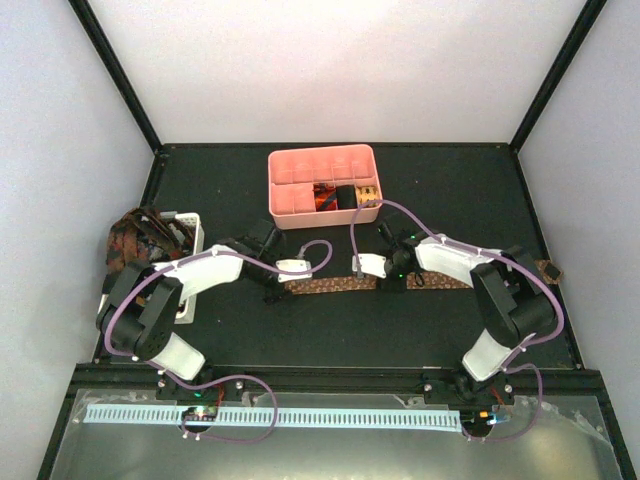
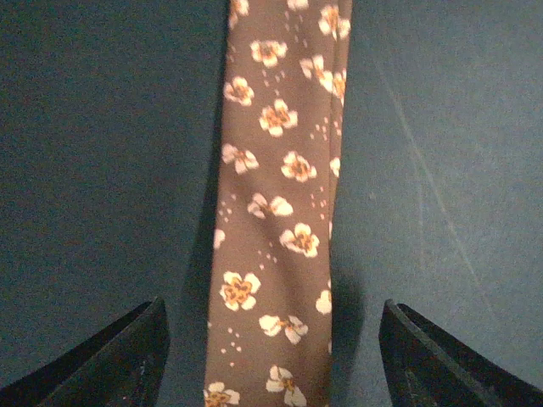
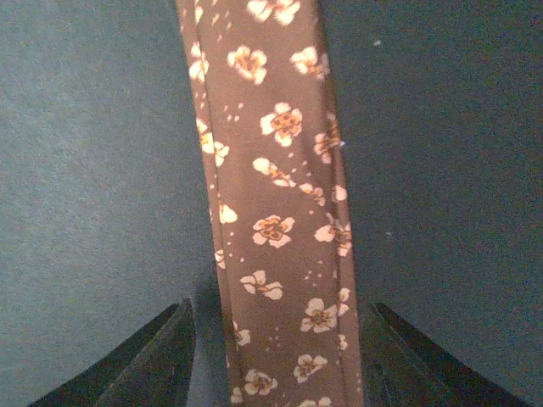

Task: Roll the ties
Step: Adjust the tie at the center of the board.

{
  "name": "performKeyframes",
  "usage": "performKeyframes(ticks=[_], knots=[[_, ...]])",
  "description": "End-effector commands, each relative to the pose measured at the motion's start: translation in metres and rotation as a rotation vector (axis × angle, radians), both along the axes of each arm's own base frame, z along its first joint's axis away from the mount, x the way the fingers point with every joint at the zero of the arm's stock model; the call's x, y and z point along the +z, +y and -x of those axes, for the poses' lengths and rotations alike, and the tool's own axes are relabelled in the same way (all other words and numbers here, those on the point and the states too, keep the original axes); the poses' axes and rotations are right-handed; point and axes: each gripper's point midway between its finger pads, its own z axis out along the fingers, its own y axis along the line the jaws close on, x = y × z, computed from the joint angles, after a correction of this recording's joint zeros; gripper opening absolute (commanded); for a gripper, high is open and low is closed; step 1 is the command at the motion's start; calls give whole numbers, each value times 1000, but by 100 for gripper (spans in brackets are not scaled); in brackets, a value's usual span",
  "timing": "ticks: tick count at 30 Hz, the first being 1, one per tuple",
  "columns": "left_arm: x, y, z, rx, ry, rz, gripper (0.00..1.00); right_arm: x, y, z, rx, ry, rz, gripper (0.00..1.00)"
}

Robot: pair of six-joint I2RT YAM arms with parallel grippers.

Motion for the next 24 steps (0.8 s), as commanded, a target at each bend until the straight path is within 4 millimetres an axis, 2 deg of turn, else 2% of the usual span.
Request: performKeyframes(ticks=[1,3,7,9,11,15,20,22,24], knots=[[0,10,-3,-25,-52,-44,61,38,21,-4,-29,-38,-136,61],[1,11,-1,-29,-54,-41,55,56,29,-5,-75,-33,-202,66],[4,13,2,-37,-68,-34,52,88,52,-3,-171,43,-382,66],[4,16,2,-33,-77,-42,55,101,65,-1,-235,118,-478,62],[2,18,1,-28,-80,-47,57,110,78,2,-307,217,-567,54],[3,18,1,-26,-85,-37,54,112,95,6,-444,408,-697,30],[6,14,2,-27,-76,-16,47,97,106,5,-552,565,-734,7],[7,13,1,-26,-75,-10,46,87,112,7,-593,646,-743,2],[7,13,1,-19,-74,-9,44,77,120,12,-616,721,-734,2]])
